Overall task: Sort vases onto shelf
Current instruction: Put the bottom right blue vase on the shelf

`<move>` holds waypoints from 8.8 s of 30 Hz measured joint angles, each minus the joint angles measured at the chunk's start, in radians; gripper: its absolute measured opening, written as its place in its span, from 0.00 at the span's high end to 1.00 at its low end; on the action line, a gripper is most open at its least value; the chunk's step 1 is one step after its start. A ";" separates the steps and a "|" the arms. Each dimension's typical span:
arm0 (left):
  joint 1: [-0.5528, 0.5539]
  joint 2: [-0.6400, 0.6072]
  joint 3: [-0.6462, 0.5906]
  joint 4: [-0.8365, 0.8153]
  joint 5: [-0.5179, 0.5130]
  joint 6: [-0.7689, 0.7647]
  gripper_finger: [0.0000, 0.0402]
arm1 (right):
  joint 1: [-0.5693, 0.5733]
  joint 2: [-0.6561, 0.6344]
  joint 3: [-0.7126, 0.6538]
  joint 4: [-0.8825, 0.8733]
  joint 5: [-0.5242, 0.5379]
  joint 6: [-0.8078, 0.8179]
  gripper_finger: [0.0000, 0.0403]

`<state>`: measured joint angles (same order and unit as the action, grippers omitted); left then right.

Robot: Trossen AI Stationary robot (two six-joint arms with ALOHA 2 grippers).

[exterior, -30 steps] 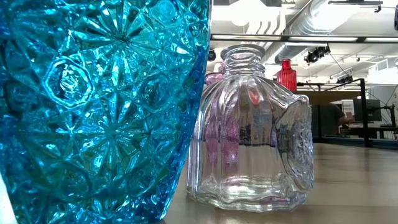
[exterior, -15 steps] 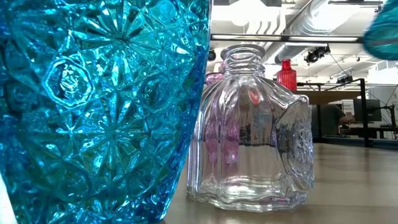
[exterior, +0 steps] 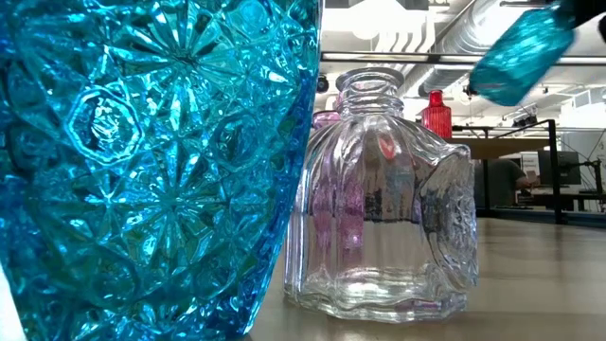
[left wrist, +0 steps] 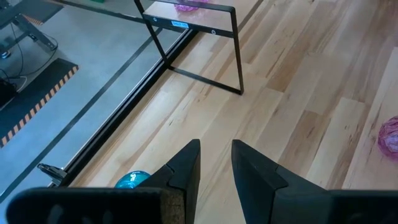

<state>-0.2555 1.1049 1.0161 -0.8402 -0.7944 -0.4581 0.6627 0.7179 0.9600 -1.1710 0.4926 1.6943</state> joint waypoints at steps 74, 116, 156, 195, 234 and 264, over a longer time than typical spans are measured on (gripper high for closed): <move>0.000 0.000 0.000 0.000 0.000 0.017 0.79 | -1.183 0.444 0.879 -0.400 0.186 -1.125 1.00; 0.000 0.000 0.000 0.000 0.041 0.016 0.79 | -1.540 0.609 0.654 -0.399 -0.151 -1.126 1.00; 0.000 0.000 0.000 0.000 0.085 0.025 0.79 | -1.516 0.623 0.593 -0.326 -0.144 -1.013 1.00; 0.000 0.000 -0.001 0.000 0.085 0.025 0.79 | -1.540 0.623 0.546 -0.280 -0.197 -1.047 1.00; 0.000 0.000 -0.001 0.000 0.085 0.025 0.79 | -1.528 0.624 0.608 -0.373 -0.170 -0.996 1.00; 0.000 0.000 -0.001 0.000 0.085 0.025 0.79 | -1.484 0.625 0.568 -0.379 -0.134 -0.984 1.00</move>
<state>-0.2556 1.1049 1.0153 -0.8398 -0.7094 -0.4335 -0.8208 1.3430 1.5281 -1.5504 0.3588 0.7100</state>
